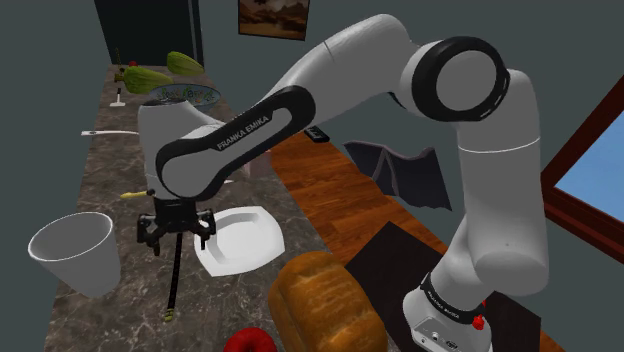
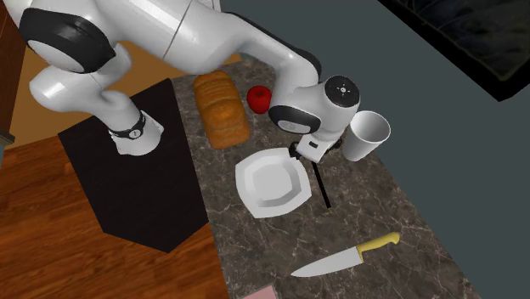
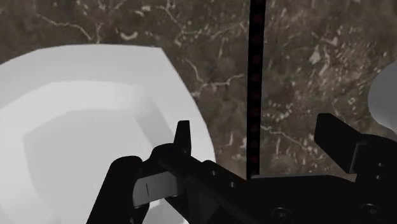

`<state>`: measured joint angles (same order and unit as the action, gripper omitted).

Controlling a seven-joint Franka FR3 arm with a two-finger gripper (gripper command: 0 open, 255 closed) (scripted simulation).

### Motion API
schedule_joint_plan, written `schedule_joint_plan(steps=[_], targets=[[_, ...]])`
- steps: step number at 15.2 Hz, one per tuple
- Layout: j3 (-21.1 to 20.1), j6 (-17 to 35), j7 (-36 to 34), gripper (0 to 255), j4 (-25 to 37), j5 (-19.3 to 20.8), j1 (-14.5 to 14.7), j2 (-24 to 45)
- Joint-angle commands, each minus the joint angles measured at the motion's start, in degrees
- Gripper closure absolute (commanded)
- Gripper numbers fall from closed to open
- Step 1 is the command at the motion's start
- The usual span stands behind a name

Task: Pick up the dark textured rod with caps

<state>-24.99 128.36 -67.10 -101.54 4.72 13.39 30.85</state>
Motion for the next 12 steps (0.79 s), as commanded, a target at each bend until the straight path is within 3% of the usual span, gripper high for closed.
schedule_joint_plan(steps=[1, 10, 11, 12], targets=[[1.02, -0.79, -1.99, 0, 4.56, 0.95, 1.61, 3.86], [2.08, 3.18, -2.17, 0, 4.14, 2.13, 2.39, 7.51], [2.09, 3.07, -2.17, 255, 4.31, 2.14, 2.42, 7.57], [2.08, 3.09, -2.2, 255, 4.28, 2.14, 2.44, 7.55]])
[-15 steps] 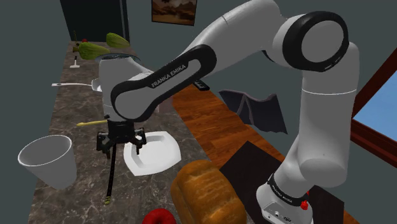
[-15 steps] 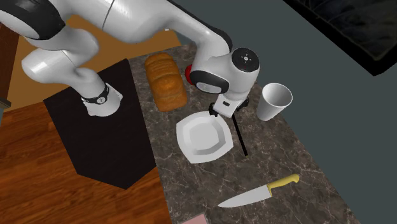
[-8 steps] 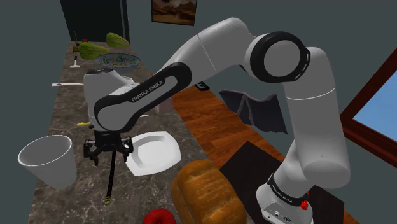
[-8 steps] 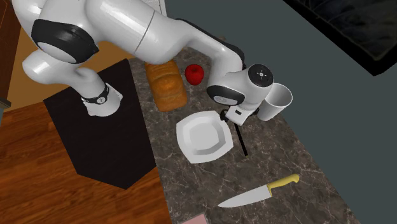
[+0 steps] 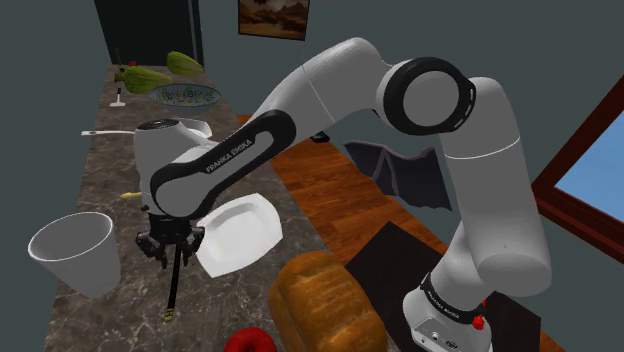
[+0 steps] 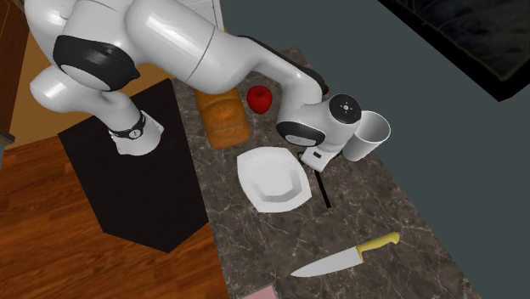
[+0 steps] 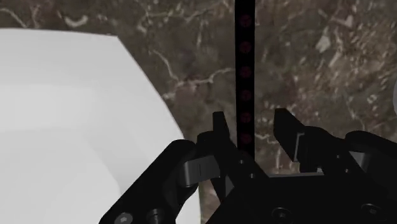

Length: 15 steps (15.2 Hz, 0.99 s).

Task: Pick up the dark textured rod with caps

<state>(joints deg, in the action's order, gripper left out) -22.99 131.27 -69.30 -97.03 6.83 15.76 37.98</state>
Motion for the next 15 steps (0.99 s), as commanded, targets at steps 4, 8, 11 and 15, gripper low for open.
schedule_joint_plan(steps=[4, 8, 11, 15], targets=[[0.1, 0.09, -0.08, 255, -0.01, 0.07, 0.17, 0.55], [0.07, 0.27, 0.03, 255, -0.36, 0.03, 0.01, 0.38], [-0.36, -1.25, 0.1, 255, -0.31, -0.44, -0.31, -1.12], [-0.9, -3.38, 0.2, 255, 0.0, -1.08, -0.7, -3.01]])
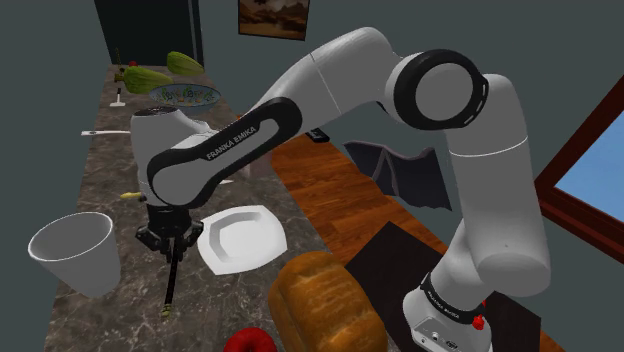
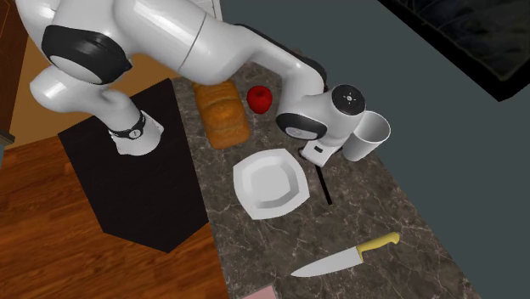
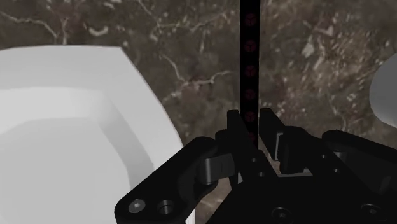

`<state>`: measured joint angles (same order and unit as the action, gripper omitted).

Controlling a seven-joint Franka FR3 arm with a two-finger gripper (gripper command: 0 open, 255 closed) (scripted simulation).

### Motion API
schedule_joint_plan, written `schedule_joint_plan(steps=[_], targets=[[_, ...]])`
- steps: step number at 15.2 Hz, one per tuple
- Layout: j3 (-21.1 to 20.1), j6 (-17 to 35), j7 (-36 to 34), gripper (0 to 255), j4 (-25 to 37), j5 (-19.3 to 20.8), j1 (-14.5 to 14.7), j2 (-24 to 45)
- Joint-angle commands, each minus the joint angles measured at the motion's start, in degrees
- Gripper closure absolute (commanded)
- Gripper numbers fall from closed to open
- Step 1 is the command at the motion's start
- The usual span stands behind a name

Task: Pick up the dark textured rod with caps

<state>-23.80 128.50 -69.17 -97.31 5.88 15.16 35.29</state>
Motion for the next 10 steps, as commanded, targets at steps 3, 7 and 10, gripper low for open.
schedule_joint_plan(steps=[3, 7, 10], targets=[[-0.46, -2.25, 0.15, 255, 0.63, -0.6, -0.37, -1.66], [-0.92, -4.52, 0.24, 255, 1.29, -1.2, -0.69, -3.35], [-1.04, -5.19, 0.26, 255, 1.51, -1.37, -0.78, -3.81]])
